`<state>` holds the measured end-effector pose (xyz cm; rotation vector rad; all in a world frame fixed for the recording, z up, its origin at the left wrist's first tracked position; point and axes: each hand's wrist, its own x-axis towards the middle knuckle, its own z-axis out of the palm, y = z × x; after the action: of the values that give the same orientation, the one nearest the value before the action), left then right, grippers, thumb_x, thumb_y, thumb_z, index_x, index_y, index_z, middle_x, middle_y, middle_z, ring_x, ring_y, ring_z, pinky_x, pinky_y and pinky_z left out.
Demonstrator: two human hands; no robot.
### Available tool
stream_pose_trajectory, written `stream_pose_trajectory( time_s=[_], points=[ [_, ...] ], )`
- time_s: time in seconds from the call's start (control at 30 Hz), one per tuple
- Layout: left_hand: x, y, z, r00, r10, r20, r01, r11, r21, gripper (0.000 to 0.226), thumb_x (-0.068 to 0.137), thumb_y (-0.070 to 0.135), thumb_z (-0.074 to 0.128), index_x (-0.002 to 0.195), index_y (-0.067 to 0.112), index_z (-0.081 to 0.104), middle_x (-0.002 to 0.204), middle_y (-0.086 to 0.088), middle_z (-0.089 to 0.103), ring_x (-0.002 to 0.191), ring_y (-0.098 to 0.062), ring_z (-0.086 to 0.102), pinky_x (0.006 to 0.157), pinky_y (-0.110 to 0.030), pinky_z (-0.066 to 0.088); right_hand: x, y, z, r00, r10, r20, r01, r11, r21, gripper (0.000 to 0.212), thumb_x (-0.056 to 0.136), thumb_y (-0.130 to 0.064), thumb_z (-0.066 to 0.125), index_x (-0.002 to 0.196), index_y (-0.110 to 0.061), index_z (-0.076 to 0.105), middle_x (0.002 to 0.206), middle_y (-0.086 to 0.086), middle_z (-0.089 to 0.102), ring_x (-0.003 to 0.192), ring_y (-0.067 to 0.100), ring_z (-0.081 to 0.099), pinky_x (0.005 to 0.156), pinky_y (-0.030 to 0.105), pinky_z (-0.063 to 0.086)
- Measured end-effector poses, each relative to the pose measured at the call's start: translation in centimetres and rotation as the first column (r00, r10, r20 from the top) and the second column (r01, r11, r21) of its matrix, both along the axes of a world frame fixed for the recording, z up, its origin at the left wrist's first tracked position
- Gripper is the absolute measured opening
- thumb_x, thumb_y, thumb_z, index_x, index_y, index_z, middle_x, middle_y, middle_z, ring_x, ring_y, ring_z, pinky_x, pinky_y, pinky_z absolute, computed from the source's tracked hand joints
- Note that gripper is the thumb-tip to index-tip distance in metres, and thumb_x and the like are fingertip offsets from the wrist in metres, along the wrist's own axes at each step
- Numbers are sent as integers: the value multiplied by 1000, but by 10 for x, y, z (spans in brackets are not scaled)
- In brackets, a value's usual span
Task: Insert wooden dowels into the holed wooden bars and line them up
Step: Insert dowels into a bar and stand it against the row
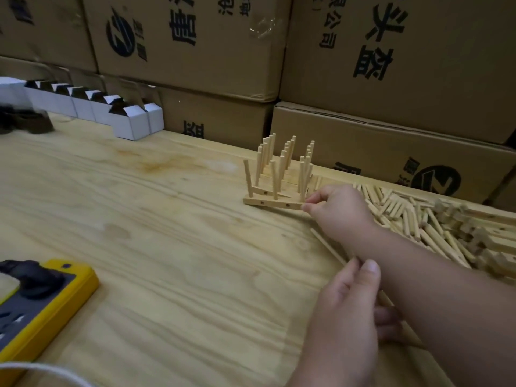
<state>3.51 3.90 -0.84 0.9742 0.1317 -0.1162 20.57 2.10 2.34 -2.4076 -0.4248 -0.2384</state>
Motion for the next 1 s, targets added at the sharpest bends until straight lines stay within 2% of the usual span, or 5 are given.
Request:
stream_pose_trajectory(
  time_s=[0.13,0.27,0.33,0.73,1.0],
  points=[
    [4,-2,-7,998,31,-54,-36,996,-84,12,80,47,67,85,50,77,82,18,77,75,-14,73,67,-35,62,12,8,-13,1000,-14,6,15,984,-180,15,84,-34,74,70,-33,68,83,-13,70,85,13,64,77,33,55],
    [5,1,-9,994,50,-95,-55,997,-60,93,46,57,74,137,43,58,103,13,76,97,-28,75,79,-45,62,20,12,-19,996,18,89,4,972,-237,7,87,-31,71,80,-31,74,97,-12,66,100,15,56,79,33,50],
    [4,1,-5,995,27,-95,-32,998,-54,105,43,57,74,144,38,52,109,10,75,99,-28,74,82,-46,61,24,13,-20,992,39,124,-7,969,-247,9,88,-30,70,83,-28,76,105,-12,63,112,17,49,87,36,48],
    [2,1,-8,984,111,-142,-115,993,-21,101,47,65,74,143,45,50,117,12,74,112,-24,70,106,-55,48,30,26,-21,989,-13,151,62,942,-329,22,85,-30,62,63,-34,62,80,-15,64,92,16,58,66,31,51],
    [4,0,-5,985,123,-123,-139,982,-129,63,51,60,76,112,58,63,113,4,77,103,-27,73,83,-45,59,24,20,-14,991,14,132,30,946,-324,16,89,-26,59,82,-29,73,91,-11,68,85,17,61,66,31,52]
  ],
)
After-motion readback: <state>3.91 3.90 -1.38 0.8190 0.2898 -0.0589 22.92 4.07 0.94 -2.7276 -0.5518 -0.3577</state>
